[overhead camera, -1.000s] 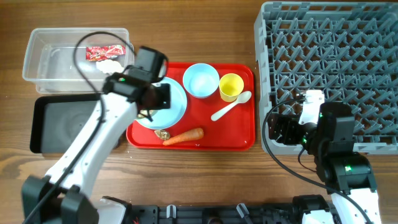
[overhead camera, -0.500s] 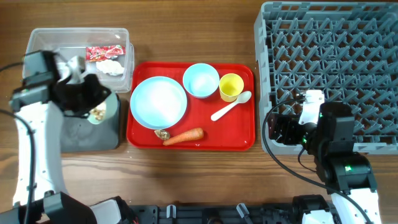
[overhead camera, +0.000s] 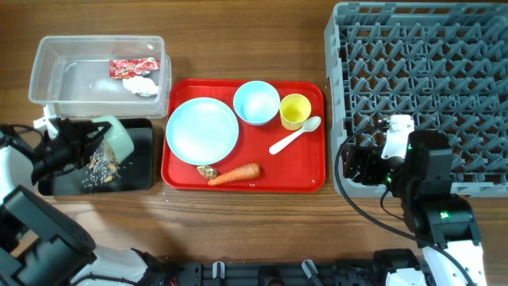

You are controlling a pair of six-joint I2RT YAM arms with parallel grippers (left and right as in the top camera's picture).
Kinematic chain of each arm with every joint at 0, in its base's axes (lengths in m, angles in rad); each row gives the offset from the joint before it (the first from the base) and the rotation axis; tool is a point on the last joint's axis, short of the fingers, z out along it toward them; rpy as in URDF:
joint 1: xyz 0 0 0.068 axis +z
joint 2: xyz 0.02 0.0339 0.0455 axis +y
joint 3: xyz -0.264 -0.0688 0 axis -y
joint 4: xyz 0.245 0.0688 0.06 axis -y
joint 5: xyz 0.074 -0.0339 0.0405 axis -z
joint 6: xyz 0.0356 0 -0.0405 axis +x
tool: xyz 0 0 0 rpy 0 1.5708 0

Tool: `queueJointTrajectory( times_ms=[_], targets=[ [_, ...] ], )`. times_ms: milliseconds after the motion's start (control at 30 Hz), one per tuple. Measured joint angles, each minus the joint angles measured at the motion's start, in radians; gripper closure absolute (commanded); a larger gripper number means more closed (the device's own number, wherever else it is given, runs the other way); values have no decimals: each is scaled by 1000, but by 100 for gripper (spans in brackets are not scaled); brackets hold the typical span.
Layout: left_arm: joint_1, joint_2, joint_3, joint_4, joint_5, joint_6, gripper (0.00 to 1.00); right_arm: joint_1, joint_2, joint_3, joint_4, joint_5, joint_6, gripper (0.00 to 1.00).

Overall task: Sort waste into correct bins and load items into the dishwasher rack
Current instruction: 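Tip the green bowl with the left gripper to empty food onto the black tray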

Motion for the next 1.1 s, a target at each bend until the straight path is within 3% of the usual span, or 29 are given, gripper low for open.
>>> queueJointTrajectory(
  times_ms=[333, 600, 1100],
  targets=[
    [40, 83, -8, -29, 149, 48, 96, 0, 0, 0, 0, 0, 0, 0],
    [40, 83, -8, -49, 304, 218, 96, 0, 0, 0, -7, 0, 0, 0],
    [40, 83, -8, -52, 335, 264, 96, 0, 0, 0, -7, 0, 0, 0]
  ],
)
